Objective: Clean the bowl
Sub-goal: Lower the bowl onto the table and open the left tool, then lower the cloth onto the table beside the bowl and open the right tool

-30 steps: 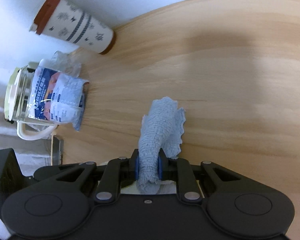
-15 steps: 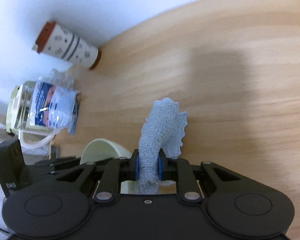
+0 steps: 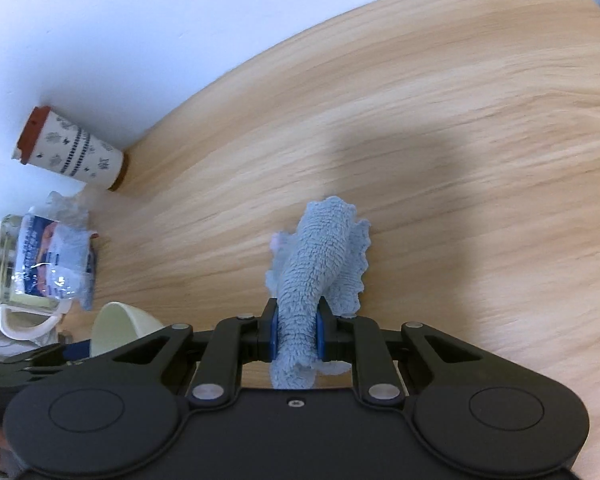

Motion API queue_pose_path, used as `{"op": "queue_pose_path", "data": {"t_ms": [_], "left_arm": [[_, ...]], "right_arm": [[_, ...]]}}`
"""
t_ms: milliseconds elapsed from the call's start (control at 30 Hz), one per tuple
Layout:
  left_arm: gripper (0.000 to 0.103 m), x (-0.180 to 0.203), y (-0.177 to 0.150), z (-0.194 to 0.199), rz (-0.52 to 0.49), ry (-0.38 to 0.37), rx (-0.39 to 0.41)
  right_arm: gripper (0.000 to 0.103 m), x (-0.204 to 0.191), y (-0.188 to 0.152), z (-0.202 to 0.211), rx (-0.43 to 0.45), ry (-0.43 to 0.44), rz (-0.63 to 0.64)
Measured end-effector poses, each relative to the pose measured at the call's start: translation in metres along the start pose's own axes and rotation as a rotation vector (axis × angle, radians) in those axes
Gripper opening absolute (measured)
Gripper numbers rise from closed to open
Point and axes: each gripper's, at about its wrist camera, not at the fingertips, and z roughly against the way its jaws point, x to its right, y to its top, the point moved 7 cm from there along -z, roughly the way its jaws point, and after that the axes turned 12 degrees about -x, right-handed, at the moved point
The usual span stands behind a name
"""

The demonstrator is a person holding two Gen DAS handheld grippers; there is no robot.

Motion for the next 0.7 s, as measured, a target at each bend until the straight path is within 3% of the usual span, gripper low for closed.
{"op": "queue_pose_path", "data": {"t_ms": [133,400,467,533,700], "left_arm": [[0.102,0.001,0.000,0.010,0.005,0.014,0.021],[0.102,-0.008,-0.003,0.023,0.111,0.059,0.053],[0.102,-0.014,-0.004,0.033,0.148,0.109,0.115],[0.102,-0.015,-0.006,0.036,0.165,0.120,0.118],[0.102,-0.012,-0.013,0.038,0.211,0.101,0.101]], "right_arm": [[0.020,0.007,-0.001,-0.001,-0.003,-0.036,0.012],[0.021,0.005,-0.003,-0.003,-0.011,-0.137,0.113],[0.025,0.005,-0.003,-0.002,-0.010,-0.173,0.155],[0.035,0.006,-0.003,0.000,-0.010,-0.212,0.194],[0.049,0.008,-0.005,0.003,-0.011,-0.273,0.254]]}}
